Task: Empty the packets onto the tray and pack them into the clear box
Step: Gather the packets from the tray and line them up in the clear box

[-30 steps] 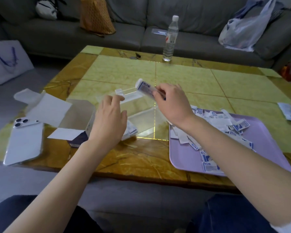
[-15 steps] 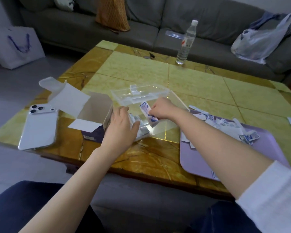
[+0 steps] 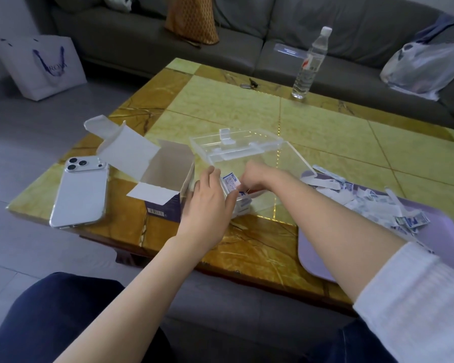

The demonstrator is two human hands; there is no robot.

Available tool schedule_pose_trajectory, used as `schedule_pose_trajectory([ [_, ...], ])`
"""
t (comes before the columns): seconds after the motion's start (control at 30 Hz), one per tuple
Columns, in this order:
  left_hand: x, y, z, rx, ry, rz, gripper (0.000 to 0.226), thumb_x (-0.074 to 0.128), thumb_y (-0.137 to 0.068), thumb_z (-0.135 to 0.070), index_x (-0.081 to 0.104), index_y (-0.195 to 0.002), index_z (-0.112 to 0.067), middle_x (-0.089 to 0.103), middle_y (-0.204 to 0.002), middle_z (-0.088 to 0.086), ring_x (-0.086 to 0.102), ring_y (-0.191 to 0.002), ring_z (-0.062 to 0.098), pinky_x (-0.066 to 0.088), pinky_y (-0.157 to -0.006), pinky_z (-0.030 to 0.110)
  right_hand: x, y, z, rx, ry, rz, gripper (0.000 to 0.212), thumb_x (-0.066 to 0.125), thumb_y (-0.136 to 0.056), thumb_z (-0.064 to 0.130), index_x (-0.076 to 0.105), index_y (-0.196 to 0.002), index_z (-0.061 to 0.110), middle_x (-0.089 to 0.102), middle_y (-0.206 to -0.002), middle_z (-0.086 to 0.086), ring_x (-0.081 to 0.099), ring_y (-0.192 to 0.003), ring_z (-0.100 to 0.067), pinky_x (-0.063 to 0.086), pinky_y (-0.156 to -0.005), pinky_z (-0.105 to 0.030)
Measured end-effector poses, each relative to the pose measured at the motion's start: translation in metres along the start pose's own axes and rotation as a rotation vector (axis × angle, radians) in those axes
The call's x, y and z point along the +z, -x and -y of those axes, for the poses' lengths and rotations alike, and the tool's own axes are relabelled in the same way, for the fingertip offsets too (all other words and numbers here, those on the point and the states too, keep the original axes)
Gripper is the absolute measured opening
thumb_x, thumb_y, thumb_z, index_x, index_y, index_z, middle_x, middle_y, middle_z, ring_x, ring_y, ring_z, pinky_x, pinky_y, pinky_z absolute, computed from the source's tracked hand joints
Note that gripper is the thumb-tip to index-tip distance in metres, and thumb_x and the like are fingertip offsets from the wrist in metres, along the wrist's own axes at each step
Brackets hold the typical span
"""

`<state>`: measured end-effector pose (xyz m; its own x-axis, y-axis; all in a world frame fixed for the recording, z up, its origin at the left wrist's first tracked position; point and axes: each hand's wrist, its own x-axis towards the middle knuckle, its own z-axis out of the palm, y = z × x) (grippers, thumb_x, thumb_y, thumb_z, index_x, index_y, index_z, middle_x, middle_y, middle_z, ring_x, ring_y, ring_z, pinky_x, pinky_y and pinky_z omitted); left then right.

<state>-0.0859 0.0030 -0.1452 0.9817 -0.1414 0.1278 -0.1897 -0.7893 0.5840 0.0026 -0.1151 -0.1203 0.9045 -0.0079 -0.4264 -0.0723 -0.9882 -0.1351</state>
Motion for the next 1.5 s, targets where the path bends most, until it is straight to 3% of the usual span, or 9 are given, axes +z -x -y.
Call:
schedule_pose_trajectory([
  [0.13,0.000,-0.001,0.000,0.003,-0.006,0.002,0.057,0.034,-0.098,-0.038,0.022,-0.144,-0.005,0.020,-0.150,0.004,0.032,-0.134,0.022,0.035,-0.105,0.036,0.003,-0.009,-0.004,-0.005,-0.193,0.068,0.009,0.062,-0.087,0.012,0.057,-0.091,0.007,0.052,-0.074,-0.008,0.052,-0.083,-0.023,0.049,-0.068,-0.027],
  [0.23,0.001,-0.001,0.000,0.004,-0.011,0.001,0.058,0.034,-0.098,-0.038,0.022,-0.144,-0.005,0.019,-0.150,0.005,0.031,-0.135,0.022,0.035,-0.104,0.036,0.004,-0.011,-0.004,0.029,-0.319,0.075,0.025,0.063,-0.085,0.007,0.061,-0.108,-0.001,0.058,-0.088,-0.013,0.060,-0.082,-0.026,0.055,-0.079,-0.034],
  [0.4,0.002,-0.001,0.002,0.001,-0.012,0.002,0.058,0.035,-0.098,-0.038,0.021,-0.144,-0.006,0.018,-0.151,0.003,0.029,-0.136,0.020,0.034,-0.105,0.035,0.004,-0.008,-0.001,0.047,-0.322,0.083,0.022,0.054,-0.094,0.018,0.061,-0.085,-0.002,0.066,-0.093,-0.020,0.068,-0.094,-0.034,0.055,-0.086,-0.042],
  [0.77,0.002,-0.001,0.002,0.014,-0.023,-0.010,0.058,0.035,-0.097,-0.040,0.023,-0.143,-0.006,0.021,-0.150,0.004,0.031,-0.135,0.019,0.032,-0.104,0.031,0.001,-0.006,-0.003,-0.046,-0.182,0.098,0.022,0.046,-0.096,0.015,0.064,-0.089,0.005,0.069,-0.095,-0.019,0.068,-0.083,-0.032,0.054,-0.074,-0.036],
  [0.9,0.002,-0.002,0.003,0.008,-0.026,-0.016,0.058,0.036,-0.097,-0.039,0.024,-0.143,-0.007,0.023,-0.149,0.004,0.030,-0.135,0.019,0.030,-0.106,0.031,-0.005,0.003,-0.009,-0.112,-0.093,-0.094,0.036,0.045,-0.097,0.024,0.047,-0.065,0.010,0.047,-0.067,-0.007,0.047,-0.065,-0.025,0.036,-0.055,-0.030],
  [0.97,0.002,-0.002,0.002,0.000,-0.021,-0.023,0.057,0.037,-0.097,-0.039,0.025,-0.143,-0.007,0.024,-0.148,0.004,0.028,-0.136,0.019,0.028,-0.108,0.032,-0.008,0.011,-0.016,-0.162,-0.150,-0.225,0.021,0.044,-0.097,0.024,0.058,-0.096,0.008,0.060,-0.090,-0.010,0.056,-0.087,-0.030,0.047,-0.072,-0.036],
  [1.07,0.003,-0.002,-0.001,0.002,-0.014,-0.034,0.050,0.039,-0.098,-0.033,0.030,-0.141,-0.009,0.028,-0.146,0.006,0.029,-0.134,0.021,0.028,-0.108,0.034,-0.012,0.028,-0.027,-0.233,-0.238,-0.432,0.035,0.041,-0.097,0.020,0.041,-0.130,0.009,0.058,-0.119,-0.011,0.056,-0.106,-0.029,0.046,-0.088,-0.041],
  [1.33,0.003,0.001,-0.018,0.048,-0.113,-0.137,0.026,0.039,-0.098,-0.019,0.053,-0.119,-0.016,0.044,-0.126,0.005,0.037,-0.118,0.022,0.029,-0.096,0.034,-0.003,0.072,-0.073,-0.377,-0.454,-0.716,0.028,0.043,-0.097,0.011,0.045,-0.125,0.009,0.051,-0.107,0.003,0.050,-0.085,-0.008,0.049,-0.079,-0.032],
  [1.5,0.015,0.006,-0.045,0.224,-0.148,-0.237,0.020,0.051,-0.090,-0.008,0.058,-0.108,-0.012,0.052,-0.112,0.005,0.045,-0.106,0.024,0.031,-0.088,0.032,0.020,0.091,-0.115,-0.287,-0.490,-0.772,0.024,0.045,-0.094,0.007,0.051,-0.118,0.008,0.057,-0.107,0.000,0.054,-0.089,-0.014,0.048,-0.080,-0.036],
])
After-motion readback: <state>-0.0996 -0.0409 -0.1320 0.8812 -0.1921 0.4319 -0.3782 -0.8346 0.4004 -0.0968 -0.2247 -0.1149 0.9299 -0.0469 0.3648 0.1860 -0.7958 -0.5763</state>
